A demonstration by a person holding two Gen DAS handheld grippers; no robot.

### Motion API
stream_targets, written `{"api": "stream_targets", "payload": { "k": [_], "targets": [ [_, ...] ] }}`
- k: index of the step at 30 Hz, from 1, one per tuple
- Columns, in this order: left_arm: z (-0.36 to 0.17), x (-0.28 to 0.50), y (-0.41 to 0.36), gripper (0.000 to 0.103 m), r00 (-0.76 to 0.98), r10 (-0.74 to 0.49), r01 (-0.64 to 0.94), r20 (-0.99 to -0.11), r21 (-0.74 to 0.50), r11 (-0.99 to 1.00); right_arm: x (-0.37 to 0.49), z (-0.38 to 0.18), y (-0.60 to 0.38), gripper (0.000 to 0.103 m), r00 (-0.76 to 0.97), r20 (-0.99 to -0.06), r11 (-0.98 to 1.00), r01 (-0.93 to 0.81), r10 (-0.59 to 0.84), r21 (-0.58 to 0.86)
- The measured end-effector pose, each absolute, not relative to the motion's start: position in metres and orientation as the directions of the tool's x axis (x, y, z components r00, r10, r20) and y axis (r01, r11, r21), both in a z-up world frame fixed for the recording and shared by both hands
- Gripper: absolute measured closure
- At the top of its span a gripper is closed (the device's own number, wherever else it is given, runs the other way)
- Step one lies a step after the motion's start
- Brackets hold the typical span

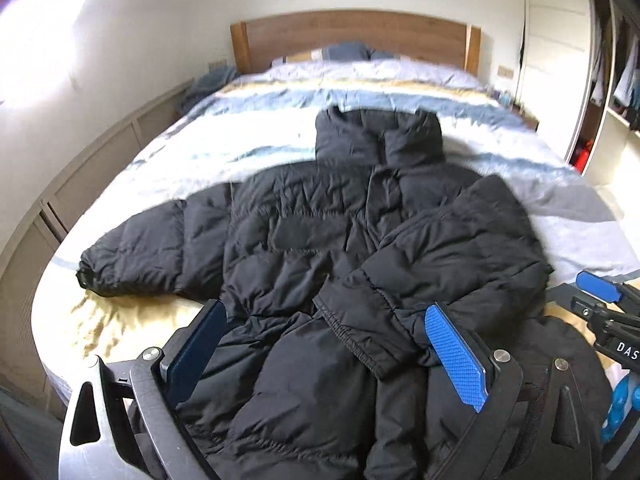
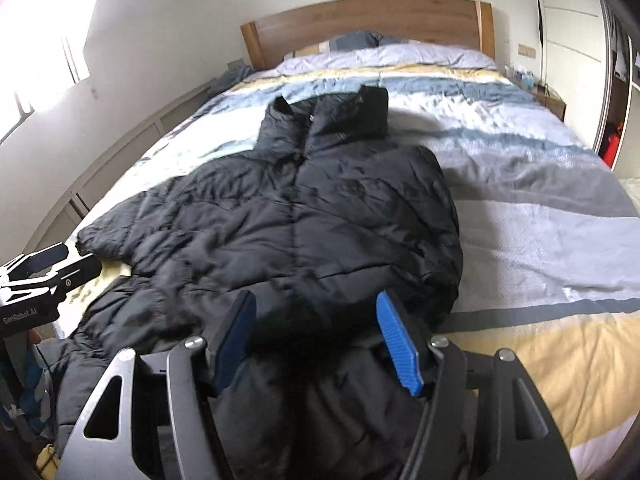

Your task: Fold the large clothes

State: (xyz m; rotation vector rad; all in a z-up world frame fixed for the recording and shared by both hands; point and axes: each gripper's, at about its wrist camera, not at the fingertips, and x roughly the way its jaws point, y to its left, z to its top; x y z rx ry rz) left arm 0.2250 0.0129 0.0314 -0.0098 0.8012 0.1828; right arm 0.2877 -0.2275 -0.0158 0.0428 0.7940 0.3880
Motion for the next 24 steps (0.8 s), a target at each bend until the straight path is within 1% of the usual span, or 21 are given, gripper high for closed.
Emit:
{"api": "stream_targets", "payload": {
  "k": [6, 20, 24],
  "targets": [
    [0.054, 0.188, 0.028, 0.004, 0.72, 0.14, -0.166, -0.68, 0.026, 0.986, 0.254, 0.01, -0.221, 0.042, 0.671, -0.657, 0.936, -0.301, 0.343, 0.181],
    [0.082, 0.124, 0.049, 0.004, 0.783, 0.134, -0.177, -0.608, -0.011, 0.984, 0.187, 0.057, -0.213, 0.042, 0.735, -0.595, 0.944, -0.283, 0.326, 0.168],
    [0.088, 0.109, 0.051, 0.004, 0.8, 0.114, -0.162, -0.589, -0.03, 0.986, 0.176, 0.067, -0.209, 0.042, 0.746, -0.584, 0.946, -0.283, 0.319, 0.155]
  ]
}}
